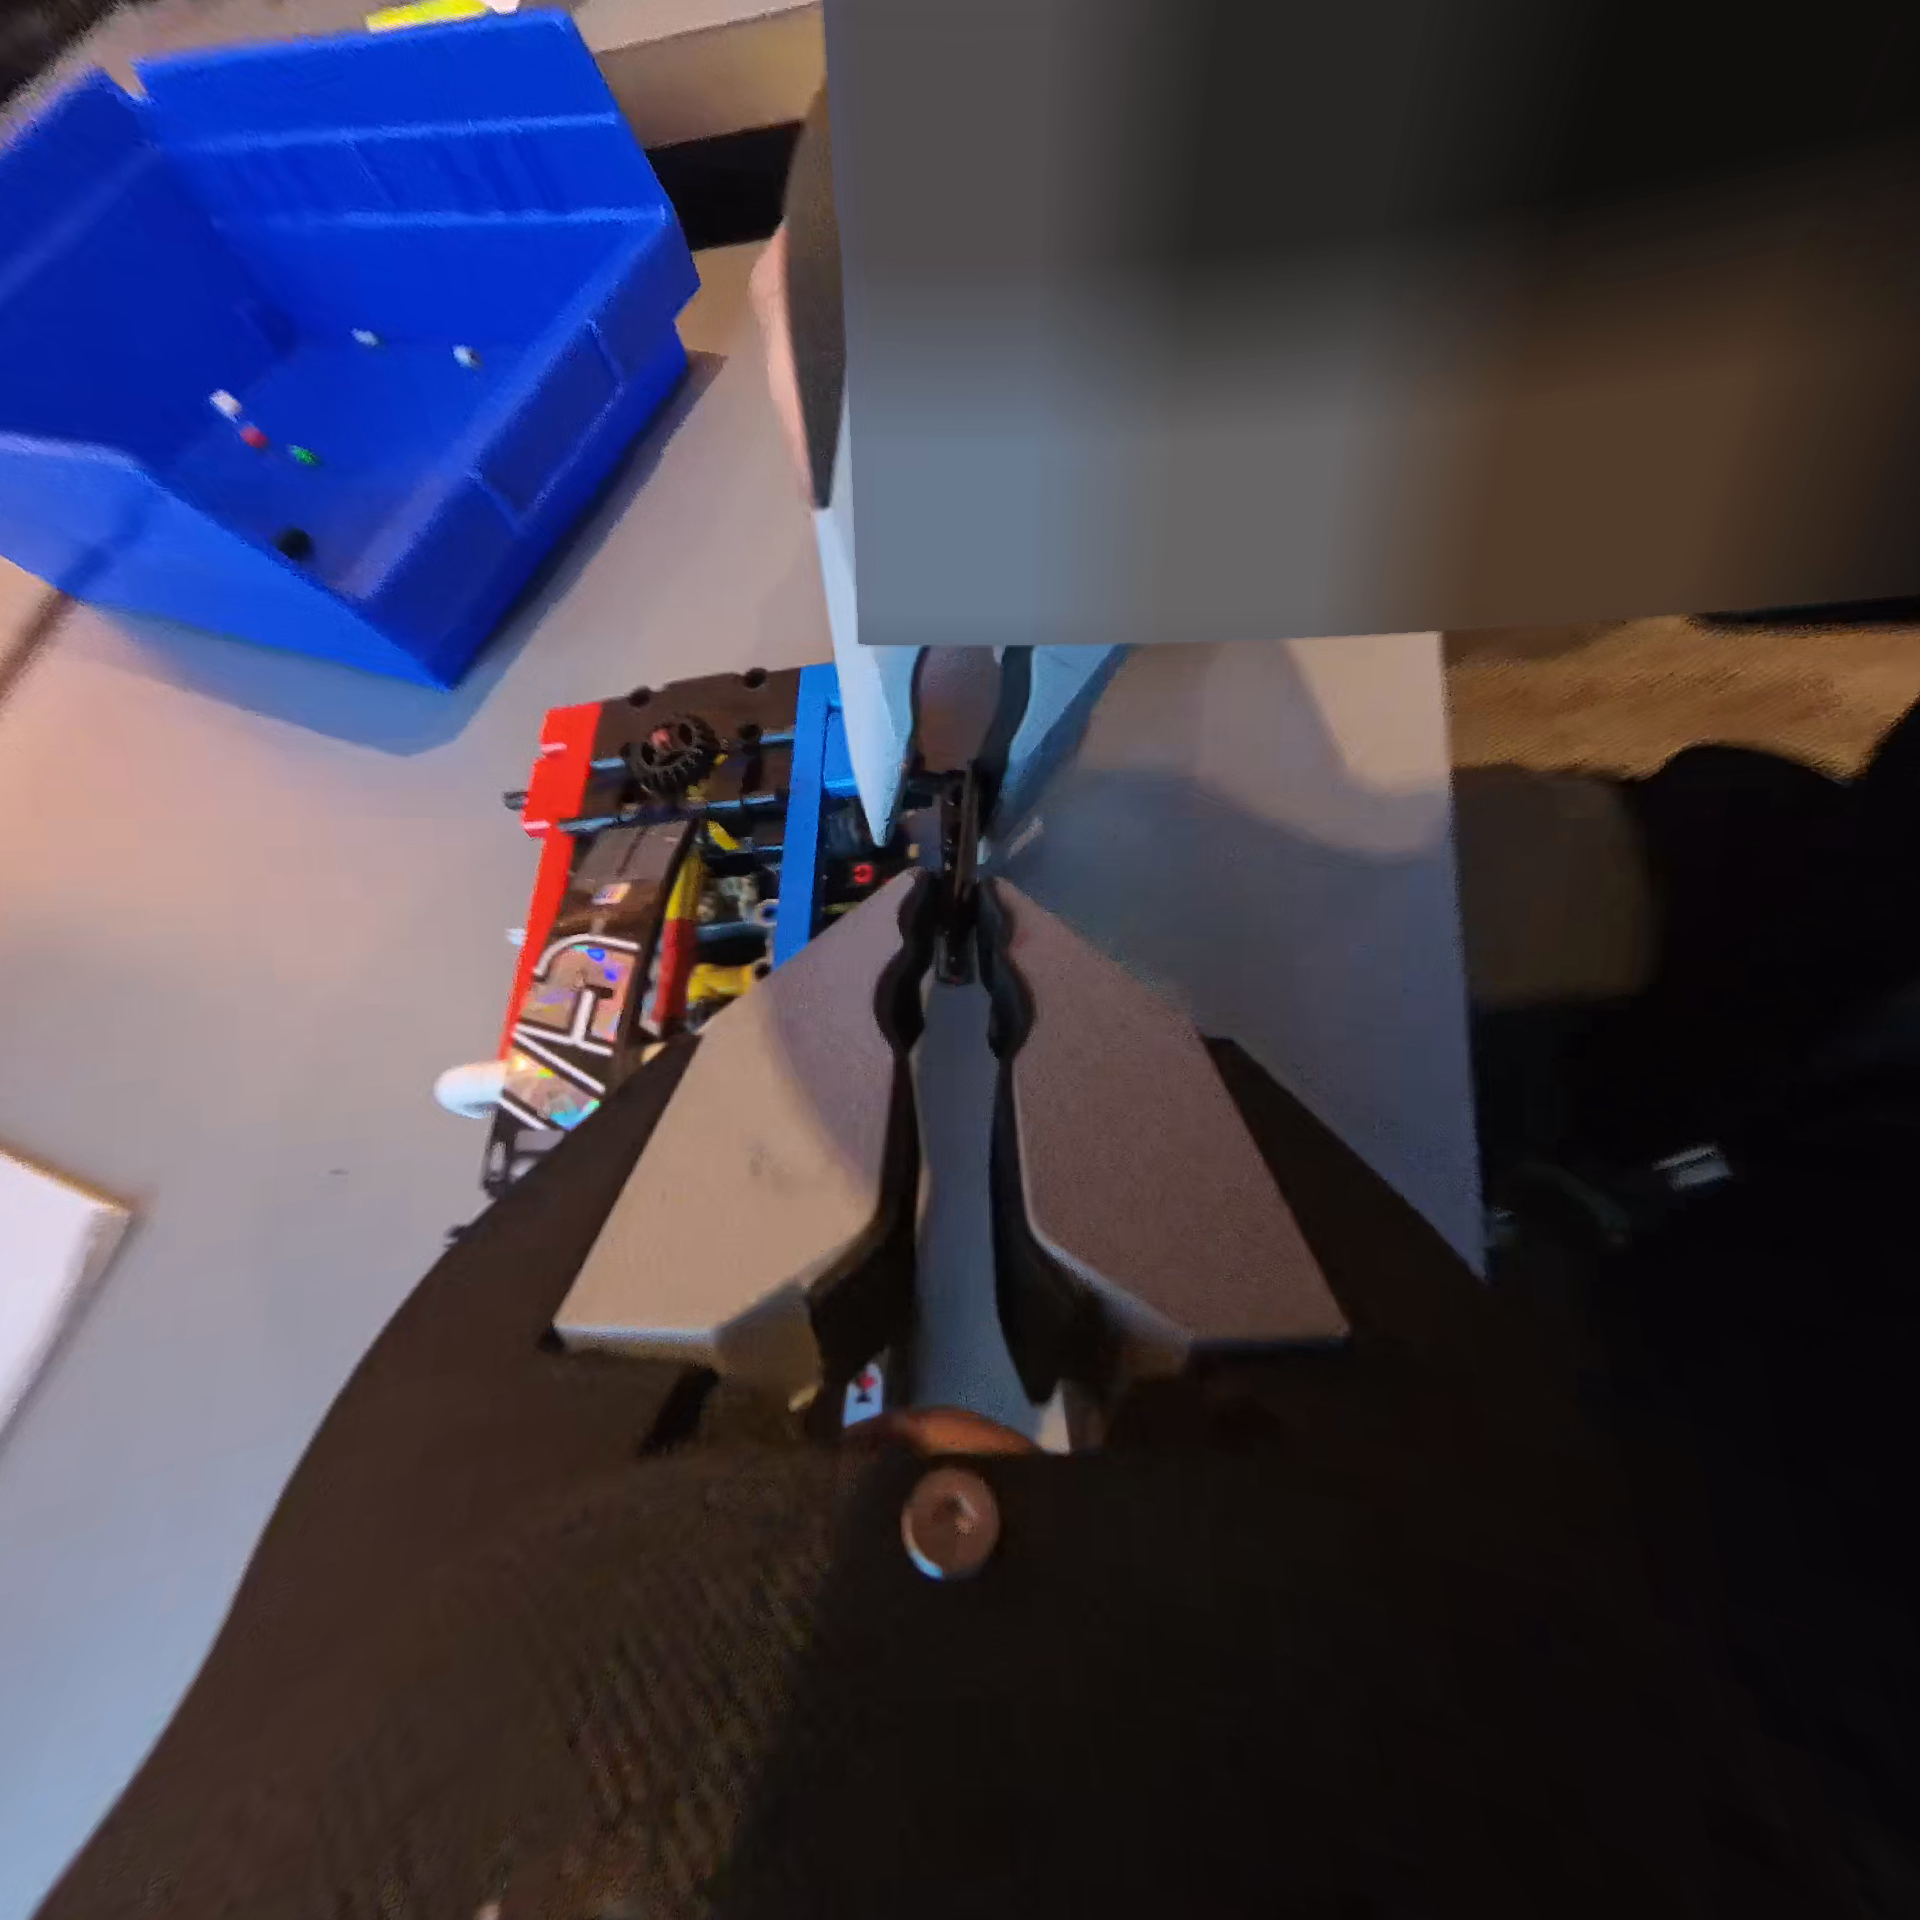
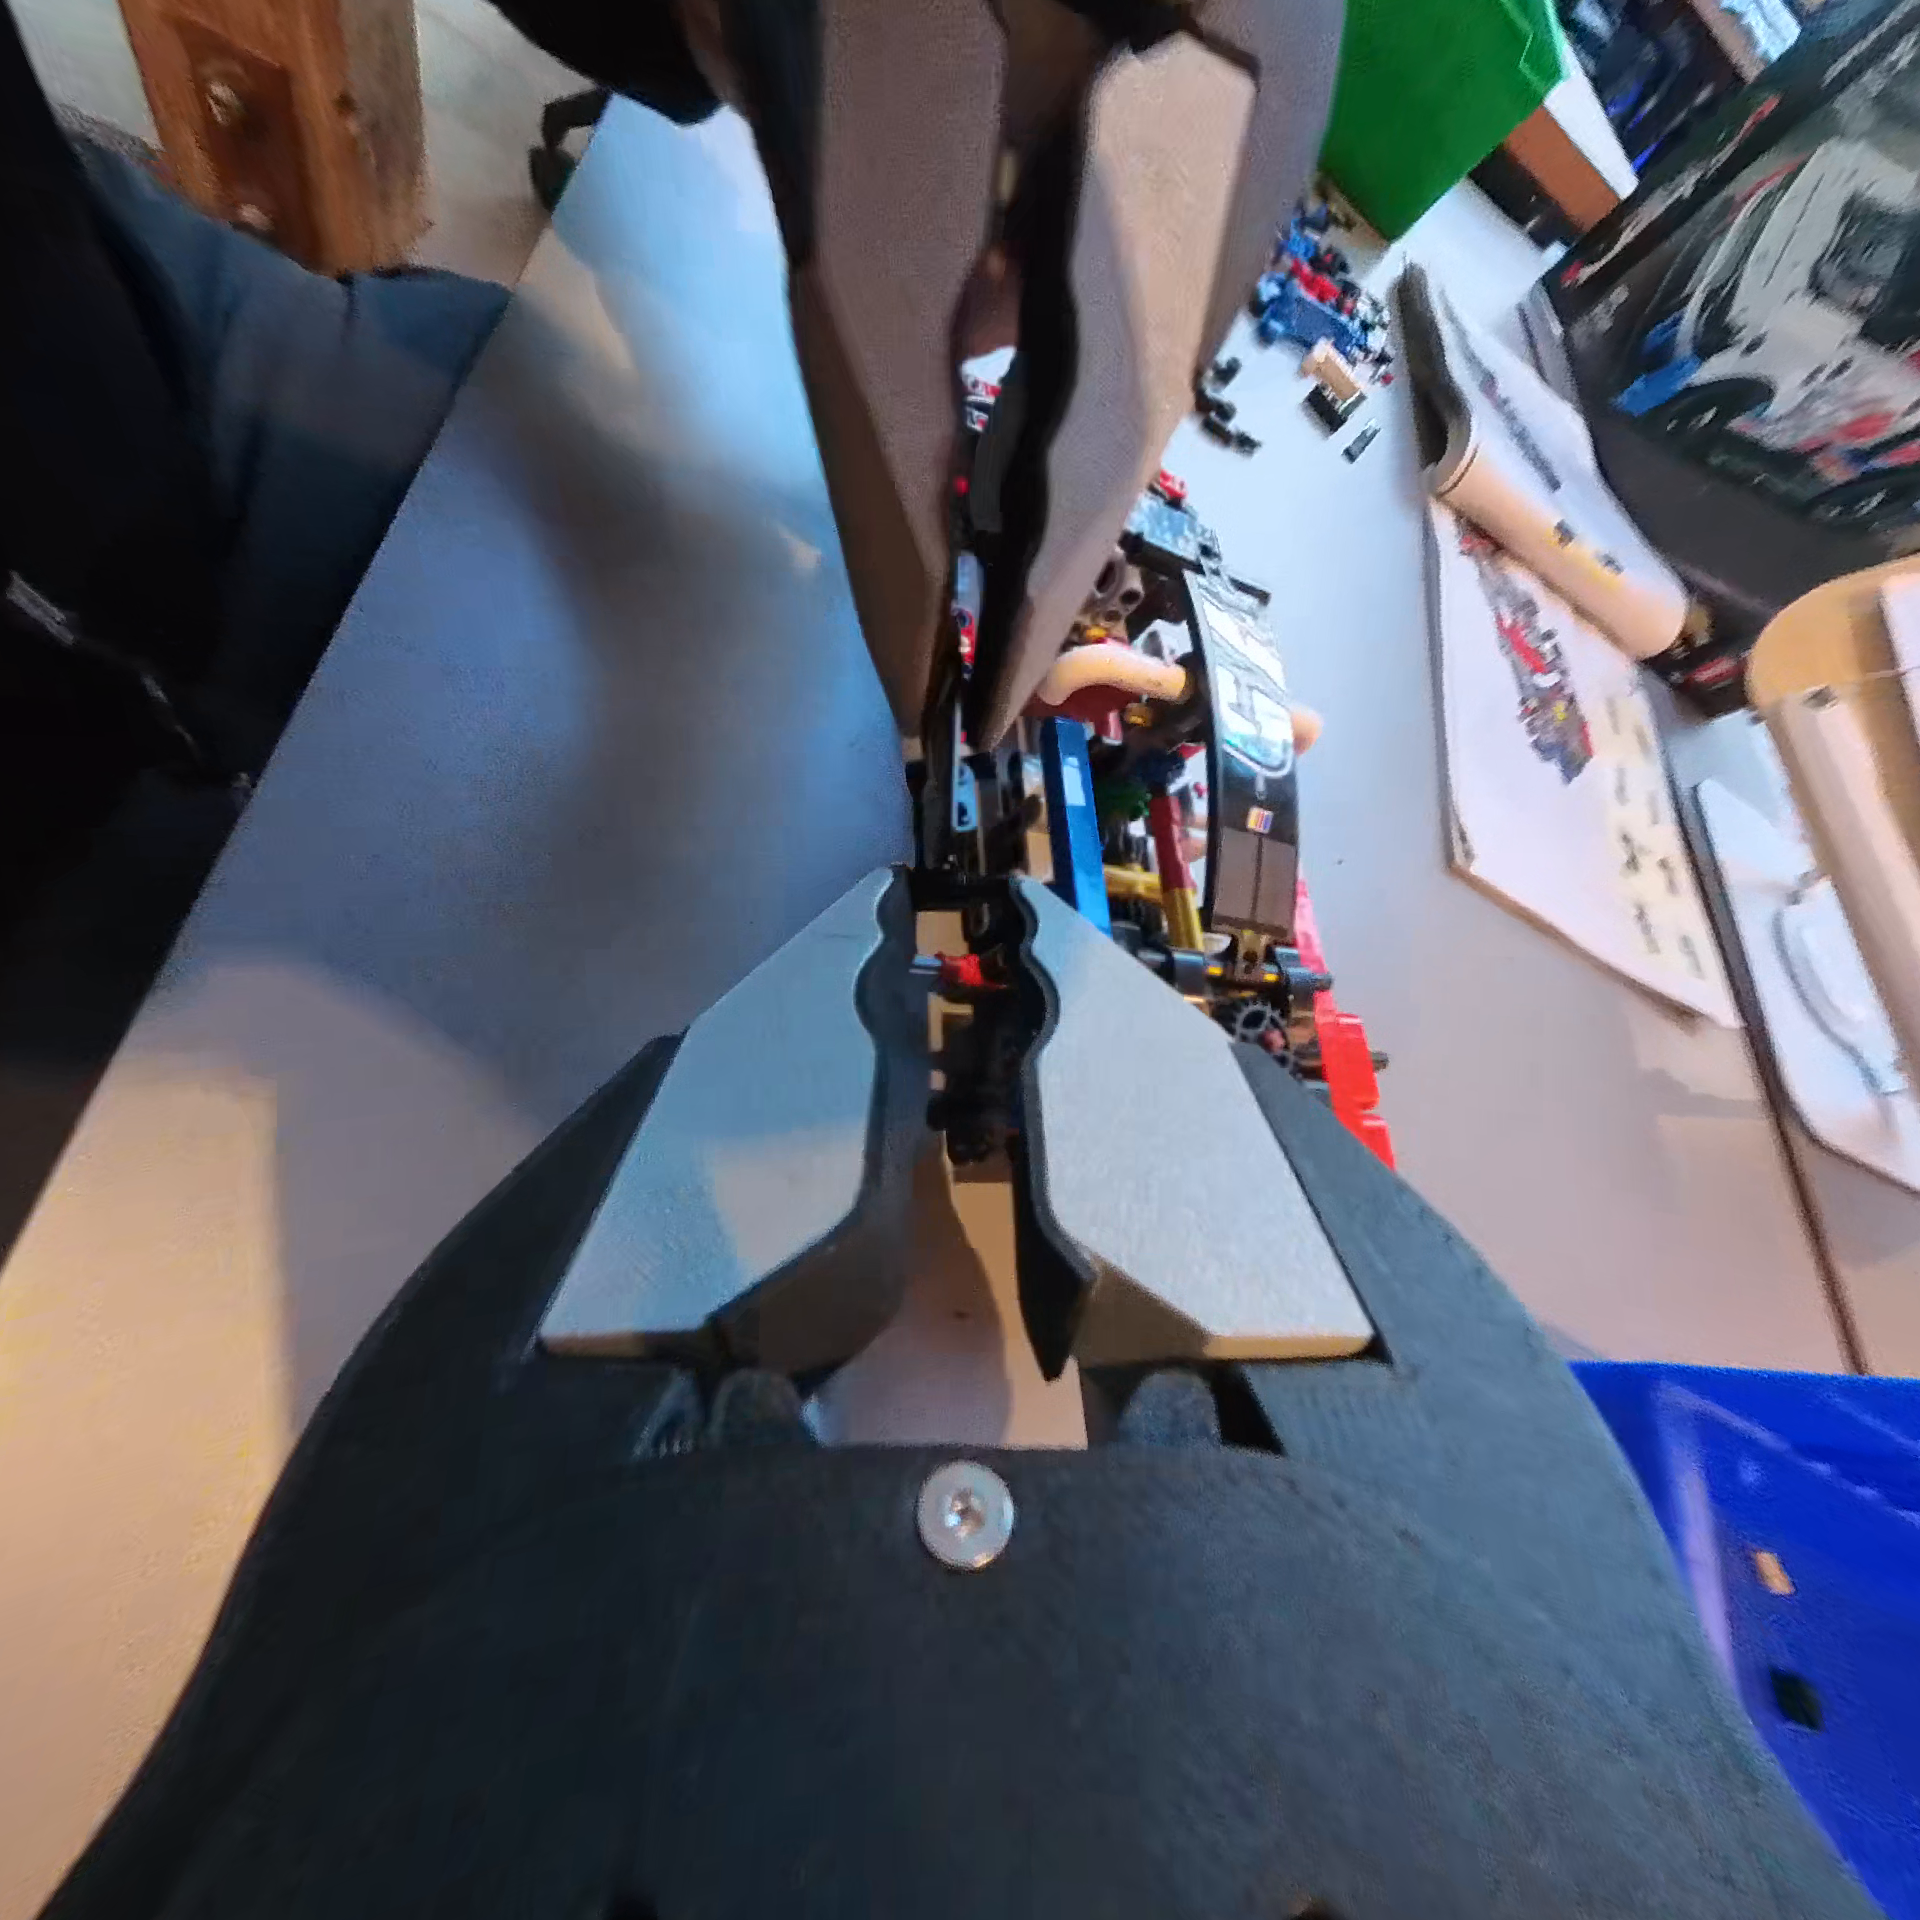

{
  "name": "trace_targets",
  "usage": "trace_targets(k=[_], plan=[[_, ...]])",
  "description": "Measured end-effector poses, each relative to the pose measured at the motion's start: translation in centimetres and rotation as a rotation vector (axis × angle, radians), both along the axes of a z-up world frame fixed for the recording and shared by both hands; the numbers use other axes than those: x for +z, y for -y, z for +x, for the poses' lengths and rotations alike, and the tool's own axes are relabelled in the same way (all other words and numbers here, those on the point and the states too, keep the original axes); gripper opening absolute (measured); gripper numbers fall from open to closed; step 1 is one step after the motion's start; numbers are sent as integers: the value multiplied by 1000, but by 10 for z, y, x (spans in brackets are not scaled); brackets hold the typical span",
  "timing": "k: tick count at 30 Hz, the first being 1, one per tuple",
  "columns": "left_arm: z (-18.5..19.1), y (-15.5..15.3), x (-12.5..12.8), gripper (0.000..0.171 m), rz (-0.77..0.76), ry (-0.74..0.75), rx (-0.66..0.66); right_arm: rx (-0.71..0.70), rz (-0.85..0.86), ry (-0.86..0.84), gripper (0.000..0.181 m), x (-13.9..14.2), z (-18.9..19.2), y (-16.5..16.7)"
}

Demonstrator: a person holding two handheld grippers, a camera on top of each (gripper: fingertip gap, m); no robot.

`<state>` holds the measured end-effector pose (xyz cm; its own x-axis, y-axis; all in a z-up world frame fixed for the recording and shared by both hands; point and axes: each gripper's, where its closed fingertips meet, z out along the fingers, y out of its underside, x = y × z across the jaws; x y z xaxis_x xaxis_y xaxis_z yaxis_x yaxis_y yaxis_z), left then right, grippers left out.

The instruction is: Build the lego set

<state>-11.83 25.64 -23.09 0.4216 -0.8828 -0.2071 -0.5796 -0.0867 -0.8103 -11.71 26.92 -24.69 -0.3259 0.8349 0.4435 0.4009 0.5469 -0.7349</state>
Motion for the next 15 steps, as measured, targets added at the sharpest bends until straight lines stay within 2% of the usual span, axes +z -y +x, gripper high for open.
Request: trace_targets(k=[3, 6, 9, 10, 11, 12, 15], plan=[[0, -2, 0, 4, 102, -81, 5, -10, -133, 27, 13, -1, 1, -1], [-1, -5, -4, 4, 35, -48, 18, -23, -194, 33, 13, -2, 1, -3], [-9, -8, -18, 5, -140, -30, 51, -45, -163, 0, 30, 3, 3, -12], [-10, -9, -20, 5, -175, -15, 55, -51, -175, -29, 41, 9, 2, -13], [-8, -8, -19, 5, -202, 9, 51, -52, -197, -56, 62, 14, 1, -13], [-5, -6, -16, 5, -202, 29, 37, -32, -219, -60, 66, 16, 1, -8], [0, -2, -9, 5, -102, 10, -15, 15, -138, -58, 55, 14, -6, 7]])
